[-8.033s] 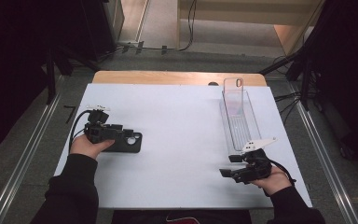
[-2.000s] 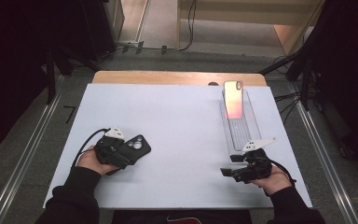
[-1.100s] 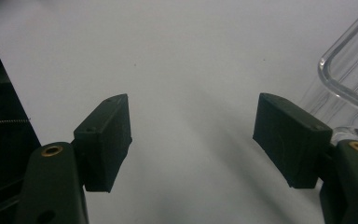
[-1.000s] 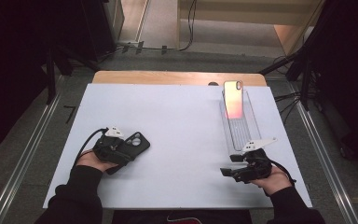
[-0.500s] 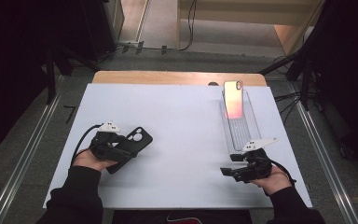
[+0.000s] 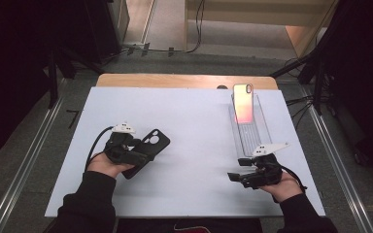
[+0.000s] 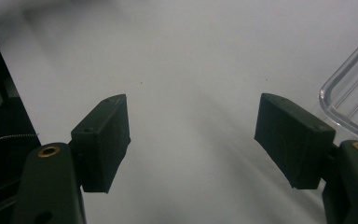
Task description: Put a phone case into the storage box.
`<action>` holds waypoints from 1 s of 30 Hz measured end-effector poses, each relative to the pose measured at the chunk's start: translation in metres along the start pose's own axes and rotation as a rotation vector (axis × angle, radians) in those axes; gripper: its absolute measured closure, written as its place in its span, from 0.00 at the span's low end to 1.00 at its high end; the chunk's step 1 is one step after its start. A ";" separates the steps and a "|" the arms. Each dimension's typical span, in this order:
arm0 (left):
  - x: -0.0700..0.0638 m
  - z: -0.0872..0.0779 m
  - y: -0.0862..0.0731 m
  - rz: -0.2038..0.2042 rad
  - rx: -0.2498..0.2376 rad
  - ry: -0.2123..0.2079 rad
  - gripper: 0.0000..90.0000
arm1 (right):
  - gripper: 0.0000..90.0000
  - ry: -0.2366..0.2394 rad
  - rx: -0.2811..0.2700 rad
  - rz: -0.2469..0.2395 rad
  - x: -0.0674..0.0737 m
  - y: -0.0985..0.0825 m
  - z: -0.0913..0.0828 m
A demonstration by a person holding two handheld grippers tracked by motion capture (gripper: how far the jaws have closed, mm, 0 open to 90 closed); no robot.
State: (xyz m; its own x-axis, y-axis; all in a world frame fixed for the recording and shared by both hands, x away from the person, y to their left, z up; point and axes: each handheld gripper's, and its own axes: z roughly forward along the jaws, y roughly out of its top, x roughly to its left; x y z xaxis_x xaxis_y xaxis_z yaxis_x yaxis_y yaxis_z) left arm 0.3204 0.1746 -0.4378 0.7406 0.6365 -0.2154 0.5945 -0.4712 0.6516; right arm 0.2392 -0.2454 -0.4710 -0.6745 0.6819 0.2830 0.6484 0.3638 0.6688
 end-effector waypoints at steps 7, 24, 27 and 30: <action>-0.012 0.012 0.010 0.013 0.002 -0.020 0.17 | 0.27 -0.007 0.001 -0.007 0.002 0.002 0.002; -0.025 0.028 0.023 0.029 -0.043 -0.039 0.17 | 0.26 -0.015 0.012 -0.008 0.005 0.004 0.005; -0.027 0.027 0.022 0.029 -0.062 -0.024 0.17 | 0.26 -0.007 0.005 -0.012 0.008 0.004 0.003; -0.029 0.026 0.023 0.024 -0.097 -0.017 0.17 | 0.26 0.000 -0.018 -0.002 0.010 0.005 0.002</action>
State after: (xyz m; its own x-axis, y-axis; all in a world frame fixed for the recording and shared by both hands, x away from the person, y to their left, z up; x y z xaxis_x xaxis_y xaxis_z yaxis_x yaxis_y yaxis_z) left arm 0.3206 0.1288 -0.4355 0.7599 0.6149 -0.2107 0.5438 -0.4239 0.7242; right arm 0.2370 -0.2356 -0.4663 -0.6761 0.6809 0.2815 0.6402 0.3539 0.6818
